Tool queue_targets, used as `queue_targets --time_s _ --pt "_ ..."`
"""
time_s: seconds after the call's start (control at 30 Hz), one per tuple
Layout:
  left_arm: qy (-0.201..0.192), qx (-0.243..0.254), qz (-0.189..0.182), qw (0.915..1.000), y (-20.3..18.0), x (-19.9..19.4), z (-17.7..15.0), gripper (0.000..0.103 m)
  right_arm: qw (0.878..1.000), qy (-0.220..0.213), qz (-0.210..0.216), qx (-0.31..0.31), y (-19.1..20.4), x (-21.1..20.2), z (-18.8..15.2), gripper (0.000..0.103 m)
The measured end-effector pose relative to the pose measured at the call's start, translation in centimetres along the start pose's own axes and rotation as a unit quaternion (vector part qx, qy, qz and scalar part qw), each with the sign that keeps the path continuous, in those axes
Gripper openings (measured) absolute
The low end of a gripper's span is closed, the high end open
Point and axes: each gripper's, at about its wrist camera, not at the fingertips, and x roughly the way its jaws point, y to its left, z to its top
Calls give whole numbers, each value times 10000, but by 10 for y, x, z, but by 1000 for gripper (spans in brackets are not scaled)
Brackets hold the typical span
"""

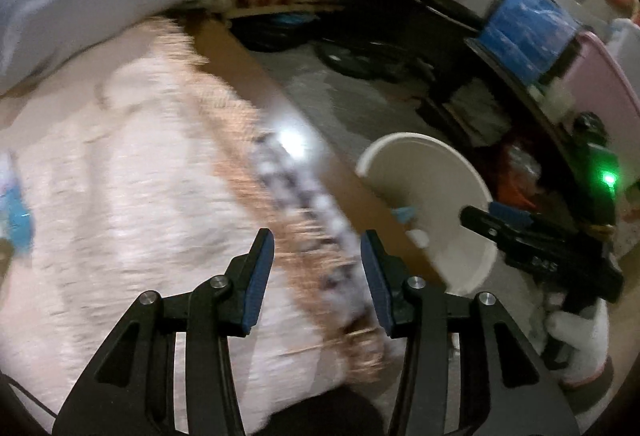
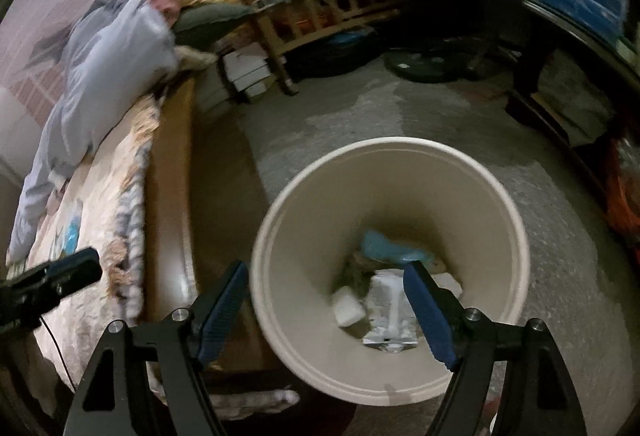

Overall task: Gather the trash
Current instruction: 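Move both tools back over the cartons and wrappers on the bed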

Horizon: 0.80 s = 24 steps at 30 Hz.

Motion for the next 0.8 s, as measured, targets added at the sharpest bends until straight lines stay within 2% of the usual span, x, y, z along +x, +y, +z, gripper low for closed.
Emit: queue_targets --time_s 0.3,0.67,0.8 --pt "-158 -441 625 9969 71 -26 -20 43 9972 79 295 -687 73 7 1 78" --pt "-246 -922 1036 9900 135 -57 -36 43 9897 228 663 -1252 152 19 -1 78" --pt "-232 -1159 1253 9851 165 -71 -45 43 9845 341 864 -1489 185 29 -4 78"
